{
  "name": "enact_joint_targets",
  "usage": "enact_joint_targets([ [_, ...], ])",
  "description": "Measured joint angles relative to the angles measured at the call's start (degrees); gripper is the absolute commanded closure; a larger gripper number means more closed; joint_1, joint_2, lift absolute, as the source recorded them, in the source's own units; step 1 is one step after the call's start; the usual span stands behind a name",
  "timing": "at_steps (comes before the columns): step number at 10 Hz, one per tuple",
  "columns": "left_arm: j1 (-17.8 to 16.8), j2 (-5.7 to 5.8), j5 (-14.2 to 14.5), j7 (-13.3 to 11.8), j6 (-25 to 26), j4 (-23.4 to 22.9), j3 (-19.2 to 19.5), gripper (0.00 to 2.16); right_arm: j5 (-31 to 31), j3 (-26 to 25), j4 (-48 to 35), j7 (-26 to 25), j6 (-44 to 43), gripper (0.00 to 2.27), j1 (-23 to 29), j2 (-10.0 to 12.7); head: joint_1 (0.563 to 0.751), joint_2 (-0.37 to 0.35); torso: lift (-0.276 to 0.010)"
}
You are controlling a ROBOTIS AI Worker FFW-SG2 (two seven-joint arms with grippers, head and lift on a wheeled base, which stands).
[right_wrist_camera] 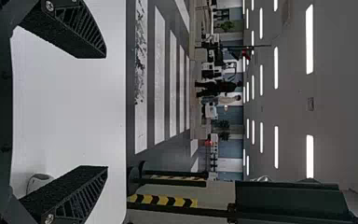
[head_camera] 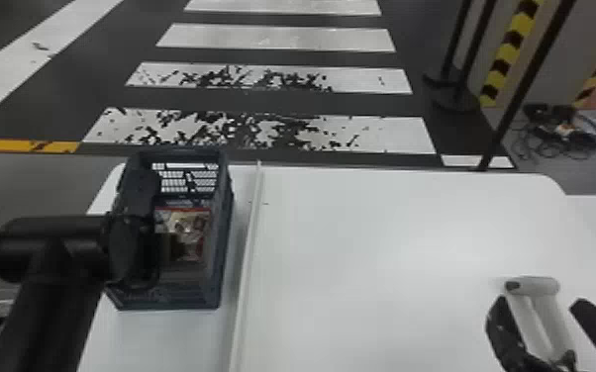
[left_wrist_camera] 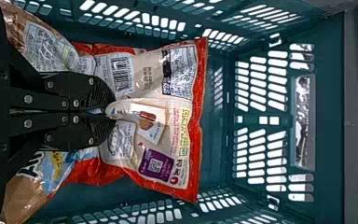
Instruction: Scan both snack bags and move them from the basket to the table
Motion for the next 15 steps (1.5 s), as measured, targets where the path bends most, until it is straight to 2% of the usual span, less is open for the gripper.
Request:
enact_joint_targets([
  [2, 2.8, -0.03, 0.2, 0.3, 1.3, -6.8, -0.1, 1.94, -0.3, 0.0, -0.2, 0.0, -2.8, 0.08, 1.2, 0.1, 0.695, -0.003, -0.098],
  [6, 5.8, 0.24, 0.5, 0.8, 3.7, -13.8, 0.3, 1.94, -1.1, -0.3, -0.5, 0.0, -7.1, 0.08, 3.0, 0.0, 0.695, -0.013, -0.098],
  [9, 9.3, 0.57, 0.0, 3.2, 4.0, -21.1, 0.4, 1.94, -1.6, -0.4, -0.5, 0.0, -10.6, 0.08, 4.6, 0.0, 0.695, -0.005, -0.098],
  [15, 12.0, 0.67, -0.1, 5.6, 4.0, -28.8, 0.1, 1.94, -1.8, -0.7, -0.6, 0.0, -15.6, 0.08, 6.8, 0.1, 0.695, -0.012, -0.098],
])
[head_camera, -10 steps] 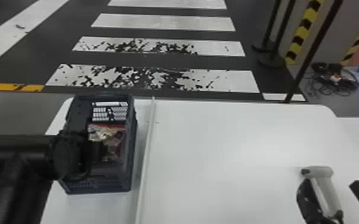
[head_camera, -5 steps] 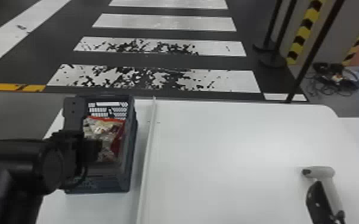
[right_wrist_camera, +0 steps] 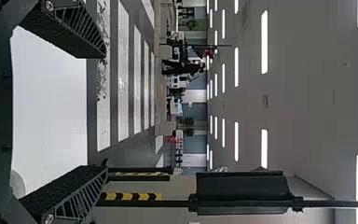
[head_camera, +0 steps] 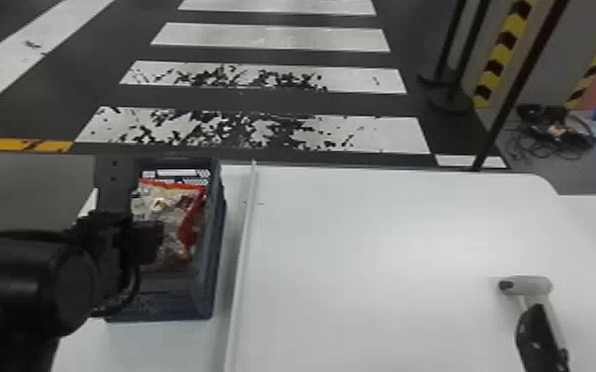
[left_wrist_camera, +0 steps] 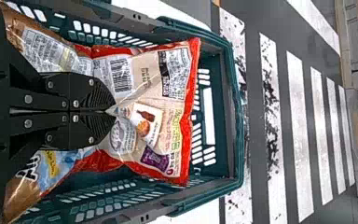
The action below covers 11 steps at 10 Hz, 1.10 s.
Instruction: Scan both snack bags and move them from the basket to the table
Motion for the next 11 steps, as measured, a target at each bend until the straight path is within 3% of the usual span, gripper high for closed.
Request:
enact_joint_targets([
  [8, 3.4, 0.0, 0.0, 2.9, -0.4, -10.0, 0.2, 1.94, -0.1, -0.2, 0.3, 0.0, 0.0, 0.08, -0.4, 0.0, 0.695, -0.016, -0.098],
  [11, 6.5, 0.15, -0.1, 3.1, -4.2, -15.8, 0.6, 1.94, -0.8, -0.3, 0.5, 0.0, -1.0, 0.08, -0.1, 0.3, 0.695, -0.023, -0.098],
])
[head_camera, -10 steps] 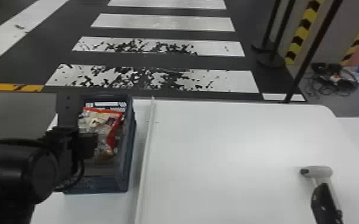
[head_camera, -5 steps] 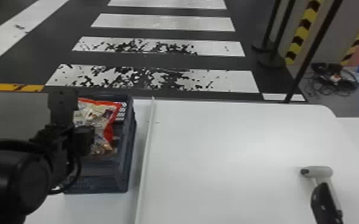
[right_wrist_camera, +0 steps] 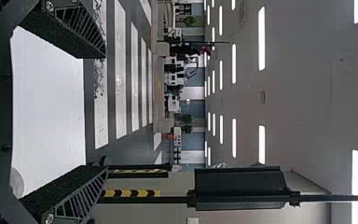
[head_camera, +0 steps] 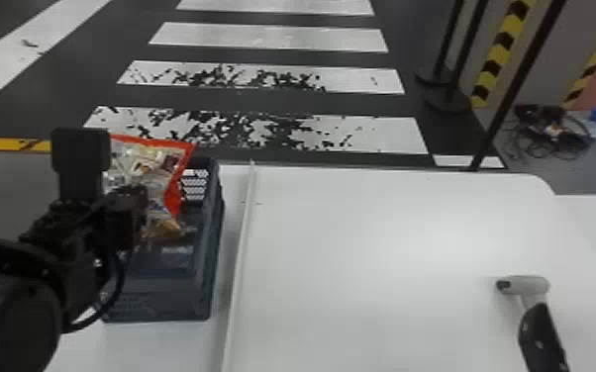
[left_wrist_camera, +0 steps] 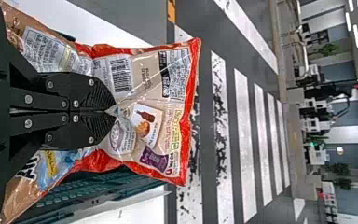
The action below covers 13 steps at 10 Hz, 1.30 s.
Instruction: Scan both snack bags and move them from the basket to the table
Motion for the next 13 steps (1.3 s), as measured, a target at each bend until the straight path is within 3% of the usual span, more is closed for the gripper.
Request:
enact_joint_targets([
  [4, 6.0, 0.38, 0.3, -3.2, 0.1, -13.0, -1.5, 1.94, -0.4, 0.0, 0.0, -0.1, -2.3, 0.08, 0.1, 0.7, 0.695, -0.085, -0.098],
  [6, 7.5, 0.39, 0.2, -4.1, -0.5, -14.3, -6.8, 1.94, -0.5, -0.2, 0.0, -0.2, -4.2, 0.08, 0.2, 1.0, 0.695, -0.164, -0.098],
  [8, 7.0, 0.13, -0.3, -5.6, -1.0, -12.9, -12.6, 1.94, -0.9, -0.5, 0.0, -0.2, -5.1, 0.08, 0.2, 1.4, 0.695, -0.242, -0.098],
  [10, 4.2, -0.24, -2.3, -7.3, -1.8, -8.1, -17.5, 1.94, -1.8, -1.4, 0.2, -0.2, -5.4, 0.08, 0.2, 1.5, 0.695, -0.318, -0.098],
  [13, 2.3, -0.49, -2.7, -12.5, -11.8, 2.8, -22.0, 1.94, -3.4, -3.1, 0.5, -0.2, -5.7, 0.08, 0.1, 1.5, 0.695, -0.35, -0.098],
])
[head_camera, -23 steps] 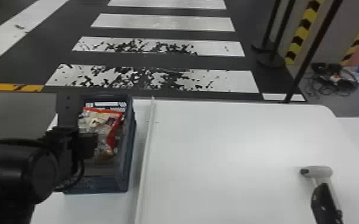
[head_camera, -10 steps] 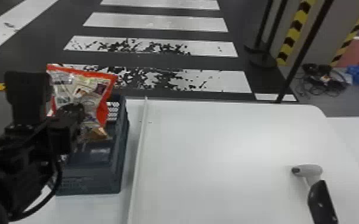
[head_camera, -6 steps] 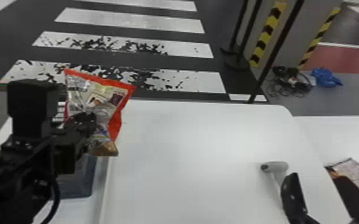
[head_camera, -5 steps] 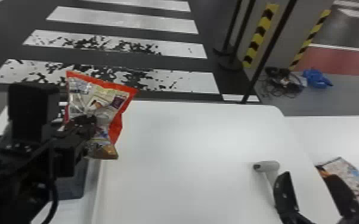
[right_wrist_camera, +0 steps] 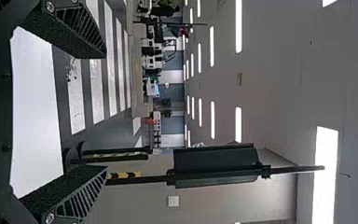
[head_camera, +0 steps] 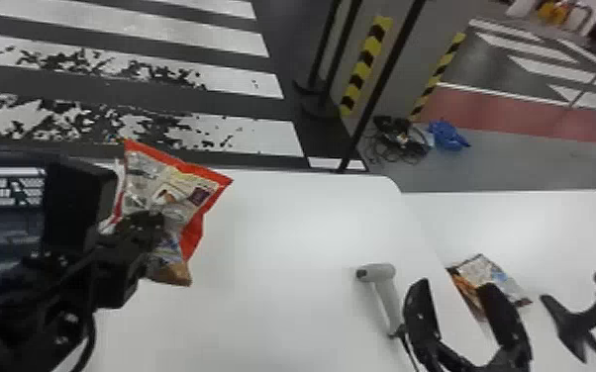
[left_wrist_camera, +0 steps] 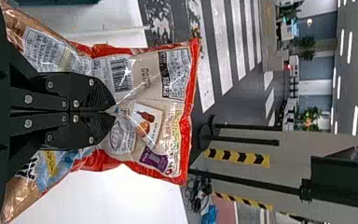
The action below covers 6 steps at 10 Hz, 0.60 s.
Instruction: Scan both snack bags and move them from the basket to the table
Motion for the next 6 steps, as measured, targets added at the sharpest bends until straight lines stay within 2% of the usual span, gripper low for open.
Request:
enact_joint_targets([
  [2, -0.3, -0.55, 0.1, -6.9, -7.9, 7.5, -1.6, 1.94, -0.1, -0.6, 0.0, 0.0, 0.1, 0.08, -0.2, 0.0, 0.695, -0.35, -0.098],
  [3, -0.8, -1.17, 0.1, -9.5, -9.8, 11.4, -1.8, 1.94, -0.1, -0.7, 0.0, 0.0, 0.3, 0.08, -0.4, 0.0, 0.695, -0.35, -0.098],
  [4, -1.8, -1.59, -0.2, -11.4, -10.4, 15.1, -2.6, 1.94, -0.1, -0.7, -0.1, 0.0, 0.5, 0.08, -0.5, 0.0, 0.695, -0.35, -0.098],
  [6, -5.9, -1.84, -4.2, -15.0, -8.9, 22.2, -8.1, 1.94, 0.0, -0.7, -0.2, 0.0, 0.9, 0.08, -0.6, 0.0, 0.695, -0.35, -0.098],
])
